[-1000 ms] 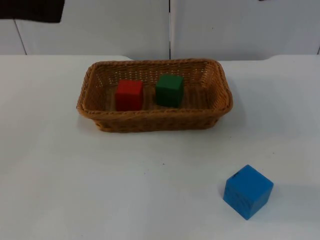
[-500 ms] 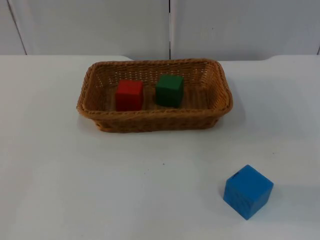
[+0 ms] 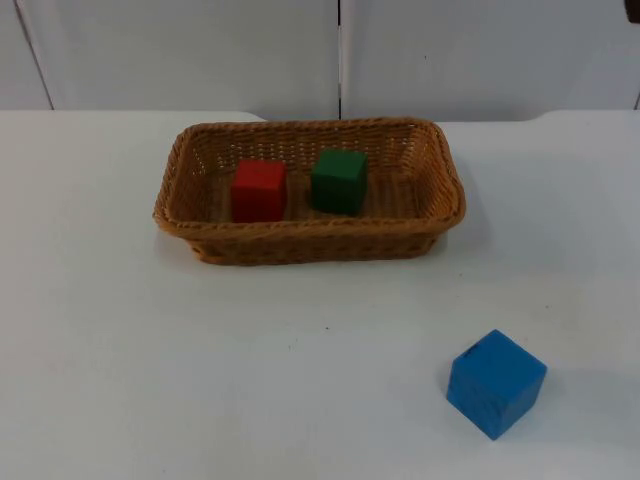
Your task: Pick up one cube with each hand and place exactly two cubes into the same basket, leaving the remaining cube outside.
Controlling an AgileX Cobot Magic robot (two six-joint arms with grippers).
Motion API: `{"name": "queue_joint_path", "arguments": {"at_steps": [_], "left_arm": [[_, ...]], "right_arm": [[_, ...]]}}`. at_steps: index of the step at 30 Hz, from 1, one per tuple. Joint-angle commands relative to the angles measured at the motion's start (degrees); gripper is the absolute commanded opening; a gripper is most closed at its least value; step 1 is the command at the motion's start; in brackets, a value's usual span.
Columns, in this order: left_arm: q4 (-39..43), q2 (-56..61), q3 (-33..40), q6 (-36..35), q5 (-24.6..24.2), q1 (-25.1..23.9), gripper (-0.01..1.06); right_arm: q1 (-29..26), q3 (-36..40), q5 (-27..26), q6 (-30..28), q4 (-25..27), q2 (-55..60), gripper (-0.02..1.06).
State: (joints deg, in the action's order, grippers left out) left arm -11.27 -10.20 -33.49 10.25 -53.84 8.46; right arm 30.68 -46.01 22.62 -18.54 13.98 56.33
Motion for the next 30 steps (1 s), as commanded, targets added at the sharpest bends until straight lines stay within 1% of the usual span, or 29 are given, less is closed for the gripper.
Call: {"name": "queue_joint_path", "arguments": {"at_steps": [1, 5, 8, 10, 14, 17, 20, 25, 27, 28, 29, 30], "left_arm": [[1.4, 1.8, 0.2, -2.1, -2.1, 0.1, 0.87], [2.4, 3.7, 0.2, -3.2, -3.9, 0.1, 0.87], [6.8, 5.3, 0.2, -6.5, -6.0, 0.1, 0.87], [8.4, 6.5, 0.2, -7.1, -7.1, 0.1, 0.87], [8.5, 8.3, 0.3, -7.7, -7.2, 0.1, 0.87], [8.5, 9.6, 1.7, -7.7, -7.2, 0.1, 0.87], [7.7, 10.2, 5.3, -7.8, -7.7, 0.1, 0.87], [7.7, 10.2, 5.1, -7.8, -7.7, 0.1, 0.87], [7.7, 10.2, 5.1, -7.8, -7.7, 0.1, 0.87], [7.7, 10.2, 5.1, -7.8, -7.7, 0.1, 0.87], [7.7, 10.2, 5.1, -7.8, -7.7, 0.1, 0.87], [7.7, 10.2, 5.1, -7.8, -7.7, 0.1, 0.87]], "right_arm": [[-0.2, 1.6, -1.0, 0.1, -0.2, -2.4, 0.8], [-0.2, 4.0, -1.0, 0.1, -0.3, -6.2, 0.8], [-0.2, 6.6, -1.0, 0.1, -0.1, -10.1, 0.8], [-0.2, 8.5, -1.0, 0.1, -0.1, -12.8, 0.8], [-0.2, 10.9, -0.5, 1.2, -0.1, -16.0, 0.8], [-0.2, 11.9, 0.8, 1.3, -0.1, -18.8, 0.8], [-0.2, 12.0, 4.3, 1.3, -0.5, -23.2, 0.8], [-0.2, 12.0, 7.9, 1.3, -2.1, -28.0, 0.8], [-0.2, 12.0, 9.6, 2.2, -3.0, -29.8, 0.8], [-0.2, 12.0, 11.2, 3.6, -4.0, -31.5, 0.8], [-0.2, 12.0, 11.2, 3.6, -4.0, -31.5, 0.8], [-0.2, 12.0, 12.9, 4.4, -5.1, -32.4, 0.8]]}}
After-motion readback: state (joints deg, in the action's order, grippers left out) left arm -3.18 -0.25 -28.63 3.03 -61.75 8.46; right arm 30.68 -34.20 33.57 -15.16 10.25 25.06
